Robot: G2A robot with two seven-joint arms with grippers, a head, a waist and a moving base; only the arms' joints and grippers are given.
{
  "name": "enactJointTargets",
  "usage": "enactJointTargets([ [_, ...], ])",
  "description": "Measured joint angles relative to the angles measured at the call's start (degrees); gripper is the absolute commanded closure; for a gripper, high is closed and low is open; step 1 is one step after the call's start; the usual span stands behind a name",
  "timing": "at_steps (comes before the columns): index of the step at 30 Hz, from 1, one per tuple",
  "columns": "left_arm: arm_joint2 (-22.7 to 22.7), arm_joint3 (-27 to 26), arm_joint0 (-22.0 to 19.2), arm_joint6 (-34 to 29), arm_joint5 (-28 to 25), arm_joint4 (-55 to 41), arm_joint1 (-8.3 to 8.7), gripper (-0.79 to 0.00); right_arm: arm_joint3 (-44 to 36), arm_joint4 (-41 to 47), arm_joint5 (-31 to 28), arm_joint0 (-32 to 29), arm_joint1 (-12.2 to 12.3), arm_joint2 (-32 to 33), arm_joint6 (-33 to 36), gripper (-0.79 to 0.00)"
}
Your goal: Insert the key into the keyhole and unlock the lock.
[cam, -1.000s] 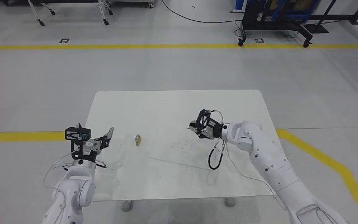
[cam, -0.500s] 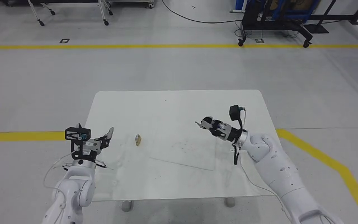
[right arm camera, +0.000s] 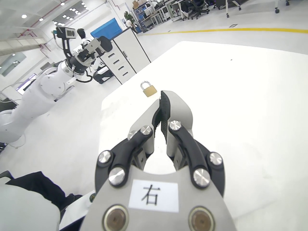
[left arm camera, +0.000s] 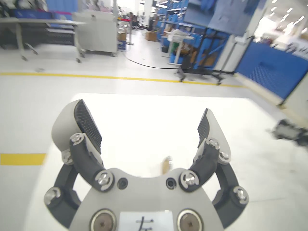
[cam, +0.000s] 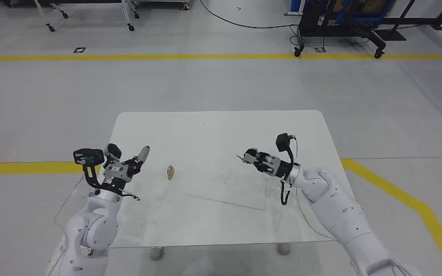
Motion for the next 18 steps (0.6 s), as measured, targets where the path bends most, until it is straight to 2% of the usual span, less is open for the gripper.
enactJointTargets([
  [2, 0.6, 1.2, -3.0, -6.9, -3.3, -11.0, 0.05, -0.785, 1.2, 3.9, -2.0, 1.4, -0.5, -1.7, 1.5, 0.0],
  [4, 1.5, 2.4, -6.2, -12.9, -4.1, -18.7, 0.11, -0.785, 2.4, 7.1, -2.1, 2.9, -0.9, -3.0, 2.7, 0.0],
  [9, 5.3, 3.5, -10.4, -21.8, -5.3, -29.0, -0.03, -0.785, 4.0, 15.2, -2.0, 4.1, -1.2, -4.7, 4.8, 0.0],
  [13, 8.9, 7.1, -13.8, -32.7, -6.5, -40.5, -0.05, -0.785, 6.2, 23.9, -2.0, 5.7, -1.3, -6.7, 11.4, 0.0],
  [18, 13.6, 10.1, -17.6, -37.4, -7.5, -42.3, -0.37, -0.785, 7.8, 35.5, -2.0, 8.5, -1.4, -9.0, 22.3, 0.0],
])
